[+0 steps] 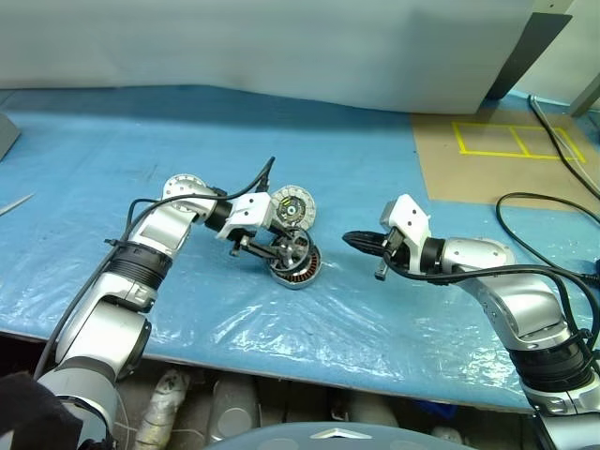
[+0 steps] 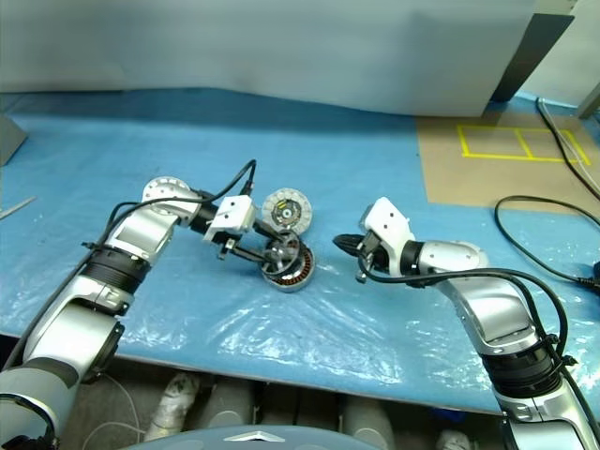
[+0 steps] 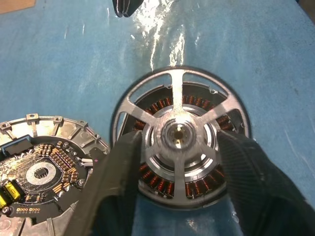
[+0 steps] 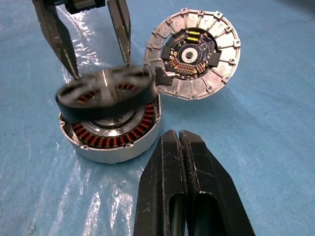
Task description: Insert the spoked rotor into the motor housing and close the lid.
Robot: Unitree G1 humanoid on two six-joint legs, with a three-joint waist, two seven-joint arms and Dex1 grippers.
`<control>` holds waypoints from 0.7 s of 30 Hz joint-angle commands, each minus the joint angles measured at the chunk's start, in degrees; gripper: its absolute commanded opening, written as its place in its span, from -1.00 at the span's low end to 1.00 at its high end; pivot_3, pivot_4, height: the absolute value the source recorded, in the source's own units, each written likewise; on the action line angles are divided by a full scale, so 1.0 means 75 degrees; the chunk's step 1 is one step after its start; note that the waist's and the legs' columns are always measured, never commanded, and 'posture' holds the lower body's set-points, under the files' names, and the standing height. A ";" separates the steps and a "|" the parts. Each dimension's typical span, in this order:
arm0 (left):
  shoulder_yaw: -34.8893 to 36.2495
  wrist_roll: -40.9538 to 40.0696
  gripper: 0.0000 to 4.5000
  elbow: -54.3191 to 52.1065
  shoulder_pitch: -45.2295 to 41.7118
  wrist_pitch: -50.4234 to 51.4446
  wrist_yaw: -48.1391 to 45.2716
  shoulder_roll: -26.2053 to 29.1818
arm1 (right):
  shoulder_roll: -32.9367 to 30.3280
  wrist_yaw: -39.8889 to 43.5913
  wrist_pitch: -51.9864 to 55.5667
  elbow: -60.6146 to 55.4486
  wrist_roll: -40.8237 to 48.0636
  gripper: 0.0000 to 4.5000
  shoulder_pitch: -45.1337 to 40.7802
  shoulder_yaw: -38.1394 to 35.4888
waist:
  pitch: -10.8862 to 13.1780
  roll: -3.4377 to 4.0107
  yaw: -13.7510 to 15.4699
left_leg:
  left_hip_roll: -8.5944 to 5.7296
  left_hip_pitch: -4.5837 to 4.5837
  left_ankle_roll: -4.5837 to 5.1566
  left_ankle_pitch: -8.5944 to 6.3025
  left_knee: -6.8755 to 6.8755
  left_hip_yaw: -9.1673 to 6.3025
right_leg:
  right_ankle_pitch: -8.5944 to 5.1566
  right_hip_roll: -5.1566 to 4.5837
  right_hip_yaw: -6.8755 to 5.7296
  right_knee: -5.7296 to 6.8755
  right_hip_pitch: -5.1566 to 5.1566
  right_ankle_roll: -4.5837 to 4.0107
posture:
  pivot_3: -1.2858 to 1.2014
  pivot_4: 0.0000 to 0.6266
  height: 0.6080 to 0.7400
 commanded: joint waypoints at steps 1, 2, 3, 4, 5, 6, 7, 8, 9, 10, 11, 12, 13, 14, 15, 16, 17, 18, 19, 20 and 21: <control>0.0061 0.0095 0.64 -0.0070 -0.0195 -0.0221 0.0036 0.0090 | 0.0001 0.0020 -0.0142 -0.0109 0.0003 -1.00 -0.0120 -0.0016 | 0.0000 0.0000 0.0001 | 0.0000 0.0000 0.0000 0.0000 0.0000 0.0000 | 0.0000 0.0000 0.0000 0.0000 0.0000 -0.0001 | 0.03 -0.52 1.00; 0.0074 0.0091 0.78 -0.0096 -0.0190 -0.0233 0.0034 0.0090 | 0.0008 0.0019 -0.0140 -0.0106 0.0000 -1.00 -0.0123 -0.0008 | 0.0000 0.0000 0.0002 | 0.0000 0.0000 0.0000 0.0000 0.0000 0.0000 | 0.0000 0.0000 0.0000 0.0000 0.0000 0.0000 | 0.03 -0.52 1.00; 0.0107 0.0053 0.78 -0.0106 -0.0199 -0.0219 0.0039 0.0064 | 0.0011 0.0033 -0.0145 -0.0098 0.0000 -1.00 -0.0122 0.0008 | 0.0000 0.0000 0.0002 | 0.0000 0.0000 0.0000 0.0000 0.0000 0.0000 | 0.0000 -0.0001 0.0000 0.0000 0.0000 -0.0001 | 0.03 -0.52 1.00; 0.0133 0.0026 0.78 -0.0124 -0.0208 -0.0186 0.0047 0.0052 | 0.0013 0.0042 -0.0148 -0.0101 0.0000 -1.00 -0.0116 0.0021 | 0.0000 0.0000 0.0001 | 0.0000 0.0000 0.0000 0.0000 0.0000 0.0000 | 0.0000 0.0000 0.0000 0.0000 0.0000 -0.0001 | 0.03 -0.52 1.00; 0.0161 -0.0023 0.78 -0.0146 -0.0215 -0.0168 0.0033 0.0038 | 0.0018 0.0046 -0.0151 -0.0100 0.0002 -1.00 -0.0115 0.0028 | 0.0000 0.0000 0.0001 | 0.0000 0.0000 0.0000 0.0000 0.0000 0.0000 | 0.0000 0.0000 0.0000 0.0000 0.0000 0.0000 | 0.03 -0.52 1.00; 0.0191 -0.0091 0.78 -0.0198 -0.0209 -0.0127 0.0004 0.0034 | 0.0022 0.0042 -0.0149 -0.0114 0.0006 -1.00 -0.0108 0.0029 | 0.0000 0.0000 0.0000 | 0.0000 0.0000 0.0000 0.0000 0.0000 0.0000 | 0.0000 0.0000 0.0000 0.0000 0.0000 0.0000 | 0.03 -0.52 1.00; 0.0281 -0.0234 0.78 -0.0297 -0.0208 0.0033 0.0030 -0.0003 | 0.0026 0.0040 -0.0139 -0.0125 0.0013 -1.00 -0.0109 0.0026 | 0.0000 0.0000 0.0001 | 0.0000 0.0000 0.0000 0.0000 0.0000 0.0000 | 0.0000 0.0000 0.0000 0.0000 0.0000 -0.0001 | 0.03 -0.52 1.00; 0.0401 -0.0431 0.78 -0.0442 -0.0225 0.0326 0.0043 -0.0022 | 0.0033 0.0043 -0.0121 -0.0137 0.0038 -1.00 -0.0120 0.0006 | 0.0000 0.0000 0.0002 | 0.0000 0.0000 0.0000 0.0000 0.0000 0.0000 | -0.0001 0.0000 0.0000 0.0000 0.0000 -0.0002 | 0.03 -0.52 1.00; 0.0503 -0.0613 0.78 -0.0592 -0.0233 0.0575 0.0010 -0.0005 | 0.0042 0.0044 -0.0094 -0.0153 0.0072 -1.00 -0.0130 -0.0021 | 0.0000 0.0000 0.0002 | 0.0000 0.0000 0.0000 0.0000 0.0000 0.0000 | -0.0001 0.0000 0.0000 0.0000 0.0000 -0.0002 | 0.03 -0.52 1.00; 0.0577 -0.0718 0.78 -0.0699 -0.0228 0.0696 -0.0009 0.0044 | 0.0054 0.0064 -0.0068 -0.0166 0.0123 -1.00 -0.0146 -0.0044 | 0.0000 -0.0001 0.0002 | 0.0000 0.0000 0.0000 0.0000 0.0000 0.0000 | -0.0002 0.0000 0.0000 0.0000 0.0000 -0.0004 | 0.03 -0.52 1.00; 0.0665 -0.0805 0.78 -0.0798 -0.0207 0.0800 0.0014 0.0111 | 0.0061 0.0123 -0.0061 -0.0201 0.0188 -1.00 -0.0163 -0.0042 | 0.0000 0.0000 0.0001 | 0.0000 -0.0001 0.0000 0.0000 0.0000 0.0000 | -0.0002 -0.0001 0.0000 0.0000 0.0000 -0.0004 | 0.03 -0.52 1.00; 0.0777 -0.0909 0.78 -0.0891 -0.0179 0.0939 0.0061 0.0163 | 0.0081 0.0169 -0.0081 -0.0231 0.0222 -1.00 -0.0190 -0.0008 | 0.0000 0.0000 -0.0007 | 0.0000 0.0000 0.0000 0.0000 0.0000 0.0000 | -0.0002 0.0000 0.0000 0.0000 0.0000 -0.0004 | 0.03 -0.52 1.00; 0.0952 -0.1058 0.78 -0.0967 -0.0167 0.1114 0.0184 0.0185 | 0.0152 0.0192 -0.0074 -0.0227 0.0260 -1.00 -0.0275 0.0061 | 0.0000 0.0000 -0.0015 | 0.0001 0.0000 0.0000 0.0000 0.0000 0.0000 | -0.0003 0.0000 0.0000 0.0000 -0.0001 -0.0005 | 0.03 -0.52 1.00; 0.1121 -0.1193 0.78 -0.1031 -0.0168 0.1409 0.0366 0.0198 | 0.0224 0.0221 -0.0074 -0.0216 0.0278 -1.00 -0.0374 0.0162 | 0.0001 0.0000 -0.0025 | 0.0001 0.0002 0.0000 0.0000 -0.0001 0.0000 | -0.0003 0.0001 0.0000 0.0001 0.0000 -0.0005 | 0.03 -0.52 1.00; 0.1281 -0.1305 0.78 -0.1060 -0.0174 0.1689 0.0538 0.0203 | 0.0311 0.0257 -0.0094 -0.0178 0.0268 -1.00 -0.0494 0.0291 | 0.0000 0.0000 -0.0031 | 0.0002 0.0004 0.0000 0.0000 -0.0001 0.0000 | -0.0003 0.0002 0.0000 0.0002 -0.0001 -0.0005 | 0.03 -0.52 1.00; 0.1412 -0.1364 0.78 -0.1071 -0.0162 0.1895 0.0714 0.0222 | 0.0410 0.0279 -0.0103 -0.0117 0.0242 -1.00 -0.0623 0.0425 | 0.0001 0.0001 -0.0035 | 0.0002 0.0005 0.0000 0.0000 -0.0001 0.0000 | -0.0003 0.0002 0.0000 0.0004 -0.0001 -0.0005 | 0.03 -0.52 1.00; 0.1533 -0.1341 0.78 -0.1055 -0.0112 0.2007 0.0958 0.0246 | 0.0559 0.0325 -0.0126 -0.0004 0.0239 -1.00 -0.0771 0.0567 | 0.0001 0.0001 -0.0035 | 0.0002 0.0006 0.0000 0.0000 -0.0001 0.0000 | -0.0003 0.0002 0.0000 0.0005 -0.0001 -0.0005 | 0.03 -0.52 1.00; 0.1620 -0.1273 0.78 -0.1039 -0.0026 0.2034 0.1188 0.0279 | 0.0715 0.0352 -0.0156 0.0156 0.0203 -1.00 -0.0912 0.0717 | 0.0001 0.0001 -0.0040 | 0.0002 0.0005 0.0000 0.0000 0.0000 0.0000 | -0.0003 0.0002 0.0000 0.0004 -0.0001 -0.0005 | 0.03 -0.52 1.00; 0.1704 -0.1217 0.78 -0.1070 0.0116 0.2036 0.1400 0.0316 | 0.0873 0.0390 -0.0215 0.0366 0.0117 -1.00 -0.1060 0.0918 | 0.0000 0.0001 -0.0053 | 0.0002 0.0005 0.0000 0.0000 0.0001 0.0000 | -0.0003 0.0002 0.0000 0.0004 0.0000 -0.0006 | 0.03 -0.52 1.00; 0.1789 -0.1236 0.78 -0.1160 0.0271 0.2106 0.1577 0.0330 | 0.1025 0.0431 -0.0277 0.0584 0.0039 -1.00 -0.1190 0.1095 | 0.0000 0.0002 -0.0051 | 0.0002 0.0005 0.0000 0.0000 0.0002 0.0000 | -0.0003 0.0002 0.0001 0.0003 0.0000 -0.0006 | 0.03 -0.52 1.00; 0.1890 -0.1319 0.78 -0.1312 0.0438 0.2291 0.1755 0.0325 | 0.1212 0.0473 -0.0306 0.0838 0.0021 -1.00 -0.1329 0.1233 | 0.0000 0.0002 -0.0055 | 0.0001 0.0004 0.0000 0.0000 0.0002 0.0000 | -0.0003 0.0001 0.0001 0.0003 0.0000 -0.0006 | 0.03 -0.52 1.00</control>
